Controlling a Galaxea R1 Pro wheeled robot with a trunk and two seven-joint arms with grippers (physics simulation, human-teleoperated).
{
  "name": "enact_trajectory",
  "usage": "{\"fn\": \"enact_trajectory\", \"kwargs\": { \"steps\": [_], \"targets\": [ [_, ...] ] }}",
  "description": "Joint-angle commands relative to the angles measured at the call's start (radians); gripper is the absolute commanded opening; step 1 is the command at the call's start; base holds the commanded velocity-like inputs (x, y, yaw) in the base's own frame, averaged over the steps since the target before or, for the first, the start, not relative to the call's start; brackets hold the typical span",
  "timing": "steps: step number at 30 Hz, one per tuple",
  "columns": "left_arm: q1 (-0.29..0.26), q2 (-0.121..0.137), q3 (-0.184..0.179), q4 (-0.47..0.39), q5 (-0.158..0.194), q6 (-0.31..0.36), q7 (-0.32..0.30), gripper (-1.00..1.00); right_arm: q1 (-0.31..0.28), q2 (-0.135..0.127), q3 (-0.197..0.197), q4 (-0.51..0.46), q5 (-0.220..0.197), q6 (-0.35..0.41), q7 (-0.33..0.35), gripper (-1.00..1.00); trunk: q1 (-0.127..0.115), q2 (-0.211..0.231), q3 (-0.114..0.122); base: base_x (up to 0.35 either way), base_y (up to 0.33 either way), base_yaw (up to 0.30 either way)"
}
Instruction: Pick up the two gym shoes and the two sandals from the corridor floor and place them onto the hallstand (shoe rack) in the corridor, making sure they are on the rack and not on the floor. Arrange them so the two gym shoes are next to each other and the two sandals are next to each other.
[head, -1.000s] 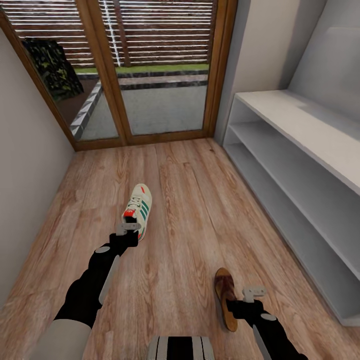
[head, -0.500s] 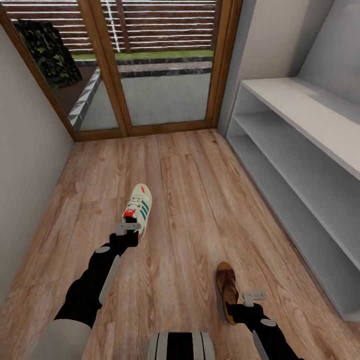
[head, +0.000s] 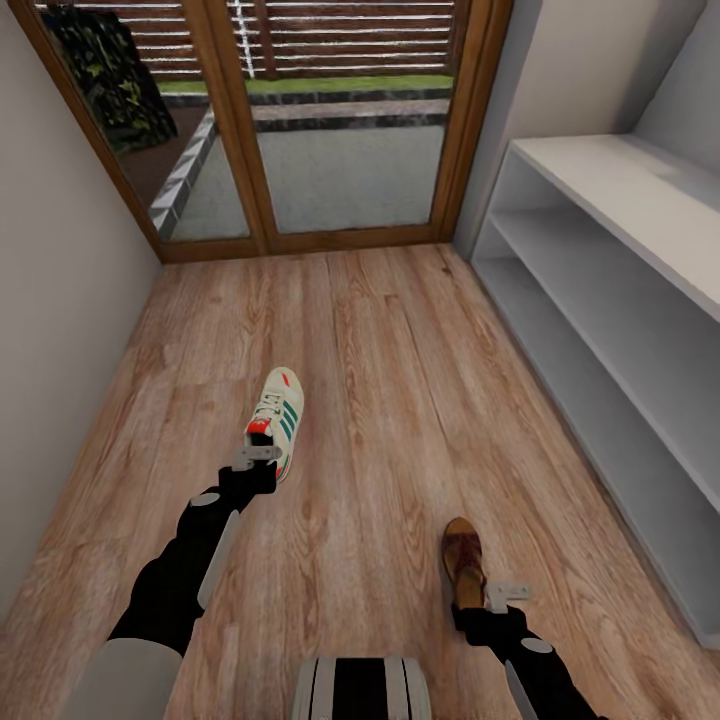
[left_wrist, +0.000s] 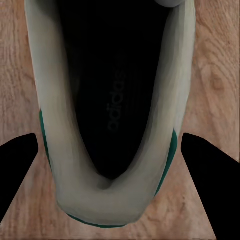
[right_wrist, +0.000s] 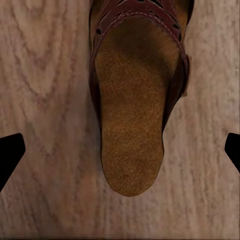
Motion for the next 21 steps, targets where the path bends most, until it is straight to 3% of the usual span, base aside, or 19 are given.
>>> {"fn": "enact_trajectory", "kwargs": {
  "steps": [1,12,21],
  "targets": [
    [0.0,0.0,0.0,0.0,0.0,0.0,-0.001,-1.0,0.0,0.0,0.0,0.0,0.0,0.0,0.0,1.0,0.0,0.0,-0.005,0.0,0.0,0.113],
    [0.0,-0.001,-0.005,-0.002,0.0,0.0,-0.001,-1.0,0.0,0.0,0.0,0.0,0.0,0.0,0.0,1.0,0.005,-0.003,-0.063,0.0,0.0,0.113],
    [0.0,0.0,-0.07,-0.023,-0.001,0.0,-0.001,-1.0,0.0,0.0,-0.001,0.0,0.001,0.0,0.0,1.0,0.008,-0.005,-0.094,0.0,0.0,0.041]
  ]
}}
